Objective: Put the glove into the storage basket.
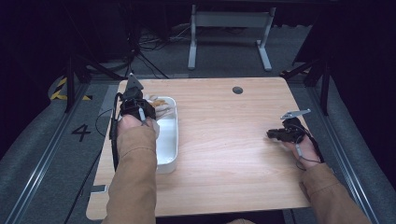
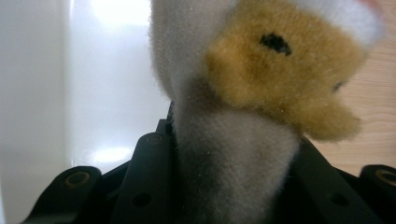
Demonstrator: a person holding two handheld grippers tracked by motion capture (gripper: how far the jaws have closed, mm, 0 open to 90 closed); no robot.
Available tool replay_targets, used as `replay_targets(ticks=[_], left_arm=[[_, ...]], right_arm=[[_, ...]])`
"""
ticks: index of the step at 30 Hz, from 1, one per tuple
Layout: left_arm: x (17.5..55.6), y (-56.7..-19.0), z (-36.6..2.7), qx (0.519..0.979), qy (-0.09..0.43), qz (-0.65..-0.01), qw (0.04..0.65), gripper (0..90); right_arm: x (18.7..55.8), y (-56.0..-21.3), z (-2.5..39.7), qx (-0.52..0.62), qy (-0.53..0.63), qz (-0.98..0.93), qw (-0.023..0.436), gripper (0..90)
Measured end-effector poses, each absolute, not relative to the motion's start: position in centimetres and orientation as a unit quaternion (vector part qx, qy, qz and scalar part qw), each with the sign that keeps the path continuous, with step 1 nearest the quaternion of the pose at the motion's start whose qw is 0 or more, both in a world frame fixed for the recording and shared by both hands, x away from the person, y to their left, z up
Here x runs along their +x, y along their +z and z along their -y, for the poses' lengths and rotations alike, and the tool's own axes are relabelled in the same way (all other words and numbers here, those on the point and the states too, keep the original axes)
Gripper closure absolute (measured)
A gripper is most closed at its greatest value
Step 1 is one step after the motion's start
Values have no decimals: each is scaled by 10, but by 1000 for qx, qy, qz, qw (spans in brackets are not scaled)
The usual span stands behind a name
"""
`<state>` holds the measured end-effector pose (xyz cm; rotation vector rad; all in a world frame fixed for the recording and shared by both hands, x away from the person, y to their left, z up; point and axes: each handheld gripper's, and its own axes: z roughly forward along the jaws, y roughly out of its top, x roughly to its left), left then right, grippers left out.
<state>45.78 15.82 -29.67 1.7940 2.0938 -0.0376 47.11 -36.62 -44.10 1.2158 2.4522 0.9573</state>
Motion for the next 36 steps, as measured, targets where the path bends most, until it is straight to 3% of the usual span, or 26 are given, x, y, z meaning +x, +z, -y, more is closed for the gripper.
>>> replay_targets(ticks=[16,31,36], left_arm=[[460,-310,-162,611,-17,-768,191,700],[454,-345,-173,585,5,-788,191,698],[455,-366,-178,582,-15,-791,186,696]], right_arm=[[466,-436,365,405,340,-838,133,789],[465,-436,364,400,340,-840,136,781],[465,-436,364,400,340,-841,136,782]])
